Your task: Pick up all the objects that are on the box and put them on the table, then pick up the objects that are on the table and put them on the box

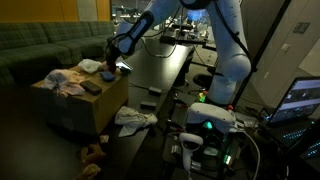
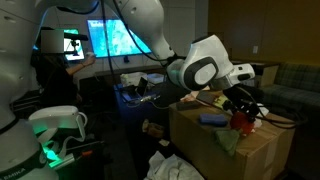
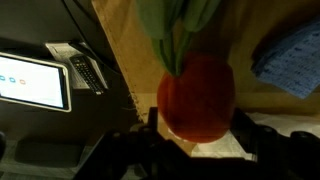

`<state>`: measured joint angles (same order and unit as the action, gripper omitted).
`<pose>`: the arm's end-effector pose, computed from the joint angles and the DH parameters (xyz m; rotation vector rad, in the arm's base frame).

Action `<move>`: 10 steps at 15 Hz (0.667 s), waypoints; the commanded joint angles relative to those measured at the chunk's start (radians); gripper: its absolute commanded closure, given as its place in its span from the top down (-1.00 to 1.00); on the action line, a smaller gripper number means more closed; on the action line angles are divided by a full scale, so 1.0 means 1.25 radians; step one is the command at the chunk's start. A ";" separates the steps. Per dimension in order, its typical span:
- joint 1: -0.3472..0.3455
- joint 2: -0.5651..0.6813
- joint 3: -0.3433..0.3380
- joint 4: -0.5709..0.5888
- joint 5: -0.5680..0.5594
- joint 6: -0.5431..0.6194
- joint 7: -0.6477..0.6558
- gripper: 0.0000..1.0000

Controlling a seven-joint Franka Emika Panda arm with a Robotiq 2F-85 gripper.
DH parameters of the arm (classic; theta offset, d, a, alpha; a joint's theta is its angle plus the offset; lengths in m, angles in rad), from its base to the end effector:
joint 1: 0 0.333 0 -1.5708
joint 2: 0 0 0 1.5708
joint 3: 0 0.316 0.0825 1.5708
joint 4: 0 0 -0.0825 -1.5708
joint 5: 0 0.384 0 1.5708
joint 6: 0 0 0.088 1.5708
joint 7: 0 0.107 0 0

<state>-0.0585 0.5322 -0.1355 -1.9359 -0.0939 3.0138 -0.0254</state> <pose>0.6564 -0.1137 0.2711 2.8789 -0.0589 0.7874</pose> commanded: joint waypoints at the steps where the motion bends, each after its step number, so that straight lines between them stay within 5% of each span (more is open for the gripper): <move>1: 0.000 -0.054 0.009 -0.012 -0.002 0.002 -0.010 1.00; 10: -0.033 -0.082 0.128 0.035 0.020 -0.041 -0.063 1.00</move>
<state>-0.0655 0.4286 -0.0440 -1.9295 -0.0917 3.0044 -0.0458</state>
